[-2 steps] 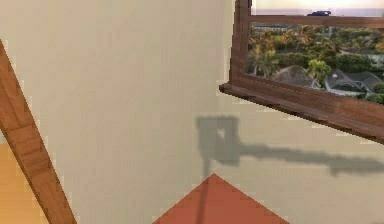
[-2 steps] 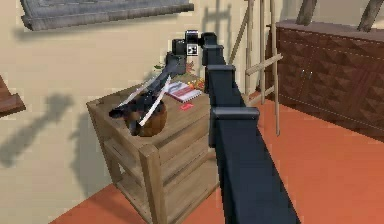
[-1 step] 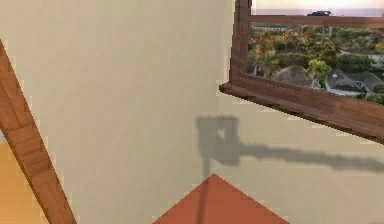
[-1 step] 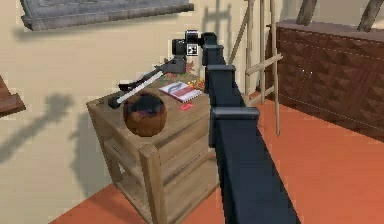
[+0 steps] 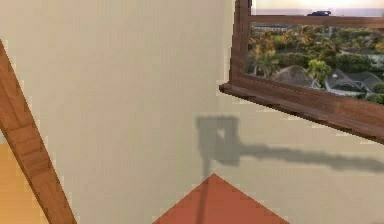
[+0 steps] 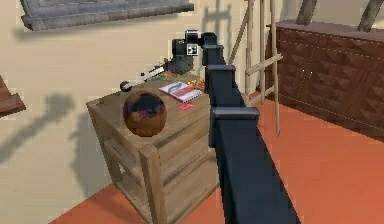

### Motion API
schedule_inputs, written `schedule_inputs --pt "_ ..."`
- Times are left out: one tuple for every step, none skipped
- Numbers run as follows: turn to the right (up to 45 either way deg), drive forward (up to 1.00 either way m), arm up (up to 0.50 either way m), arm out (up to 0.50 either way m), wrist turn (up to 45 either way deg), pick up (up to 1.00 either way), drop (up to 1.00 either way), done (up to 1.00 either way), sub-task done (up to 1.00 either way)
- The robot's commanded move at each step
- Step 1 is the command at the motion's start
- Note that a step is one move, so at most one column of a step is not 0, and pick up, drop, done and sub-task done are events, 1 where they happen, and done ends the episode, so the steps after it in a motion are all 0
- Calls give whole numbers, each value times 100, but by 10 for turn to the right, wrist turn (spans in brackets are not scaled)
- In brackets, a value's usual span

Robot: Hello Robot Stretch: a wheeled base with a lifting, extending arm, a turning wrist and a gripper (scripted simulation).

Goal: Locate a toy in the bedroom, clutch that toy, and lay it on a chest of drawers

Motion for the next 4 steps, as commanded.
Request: schedule_inputs --pt "0 0 -20 0 0 0 0 0 0" --pt "0 0 0 0 0 100 0 0 0" --pt "0 0 10 0 0 0 0 0 0" --pt "0 0 10 0 0 0 0 0 0"
